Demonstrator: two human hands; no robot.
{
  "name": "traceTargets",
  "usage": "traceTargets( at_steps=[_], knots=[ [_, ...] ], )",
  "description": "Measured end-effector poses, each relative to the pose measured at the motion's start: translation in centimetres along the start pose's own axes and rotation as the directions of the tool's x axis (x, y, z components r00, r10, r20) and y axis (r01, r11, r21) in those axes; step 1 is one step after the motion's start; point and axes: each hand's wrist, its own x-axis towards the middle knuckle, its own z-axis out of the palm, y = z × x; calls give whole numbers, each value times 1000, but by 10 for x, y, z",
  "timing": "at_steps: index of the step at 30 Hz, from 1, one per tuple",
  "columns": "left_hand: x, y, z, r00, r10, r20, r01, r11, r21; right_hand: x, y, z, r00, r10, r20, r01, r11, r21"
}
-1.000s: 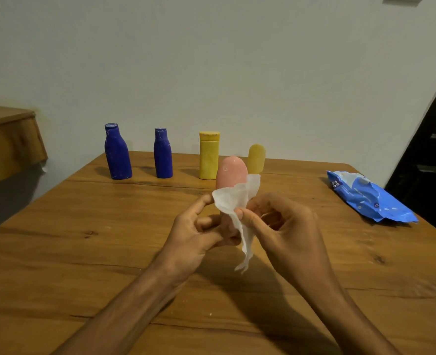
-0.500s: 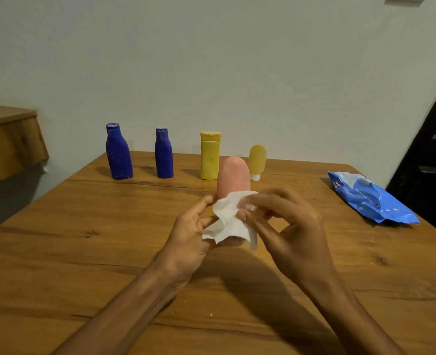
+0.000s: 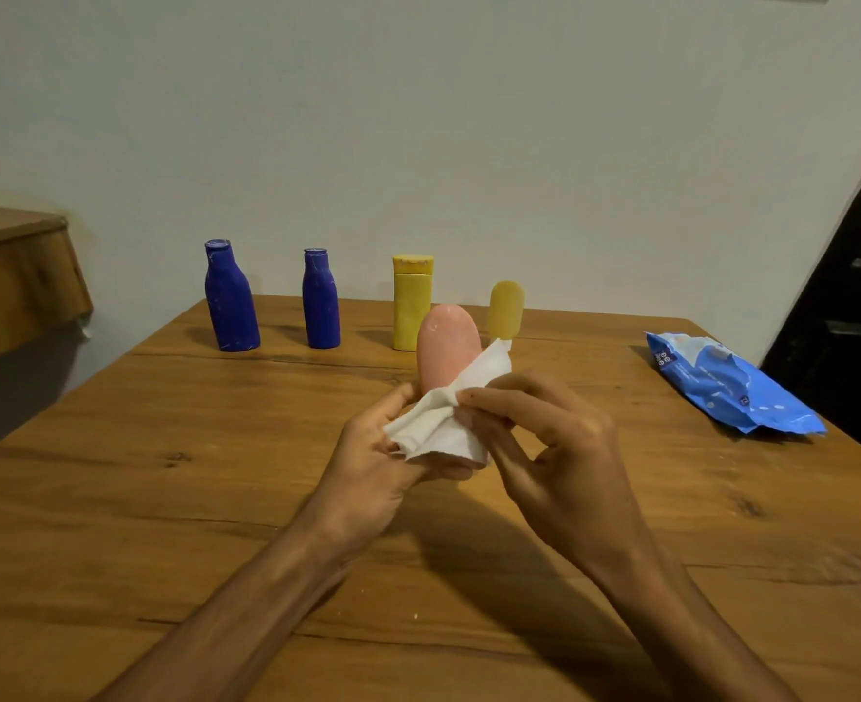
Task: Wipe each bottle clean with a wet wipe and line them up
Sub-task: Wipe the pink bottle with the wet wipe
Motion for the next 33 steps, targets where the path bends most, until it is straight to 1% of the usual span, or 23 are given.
traceTargets(
  at_steps=[4, 5, 8, 9, 12, 13, 16, 17, 20, 22, 24, 26, 27, 30, 31, 33],
  knots=[
    [0, 0, 2, 1000, 4, -27, -3, 999, 38, 4, 3, -2, 991, 105, -84, -98, 992, 81],
    [-1, 1, 3, 999, 8, -35, -6, 999, 49, 5, 4, -2, 991, 112, -78, -104, 989, 100],
    [-3, 4, 4, 998, 59, -28, -55, 991, 123, 5, 4, -2, 996, 88, 4, -87, 983, 161],
    [-5, 7, 6, 998, 60, -22, -57, 990, 132, 5, 4, -2, 995, 95, 4, -94, 980, 174],
    [-5, 2, 7, 1000, -3, -8, 4, 992, 126, 8, 4, 0, 985, 157, -71, -142, 974, 174],
    [-6, 3, 7, 1000, -19, -11, 21, 991, 130, 7, 3, 0, 985, 157, -65, -145, 975, 170],
    [-3, -4, 0, 997, -17, -81, 26, 993, 111, 6, -1, 1, 986, 155, 56, -162, 973, 166],
    [-4, -3, 1, 996, -22, -92, 32, 994, 105, 6, -1, 2, 986, 156, 63, -164, 973, 160],
    [-6, 1, 6, 998, -7, -66, 14, 995, 101, 7, 1, 3, 985, 167, -35, -161, 979, 125],
    [-5, 4, 7, 998, 1, -60, 4, 997, 82, 7, 1, 3, 985, 161, -61, -154, 981, 115],
    [-3, 3, 5, 996, 24, -88, -18, 997, 69, 7, 1, 0, 988, 151, -6, -149, 980, 135],
    [-1, 3, 3, 995, 43, -86, -38, 998, 59, 9, 2, -3, 983, 175, 55, -182, 965, 187],
    [-1, 3, 3, 996, 43, -77, -39, 998, 52, 11, 4, -4, 979, 196, 53, -203, 955, 217],
    [-2, 4, 6, 999, 45, -4, -45, 998, 43, 12, 6, -4, 964, 262, -51, -240, 934, 266],
    [-2, 4, 6, 999, 48, -2, -48, 998, 41, 12, 6, -5, 963, 262, -57, -238, 934, 266],
    [-1, 1, 2, 997, 68, -22, -66, 996, 57, 13, 4, -6, 977, 213, 26, -213, 946, 243]
  ],
)
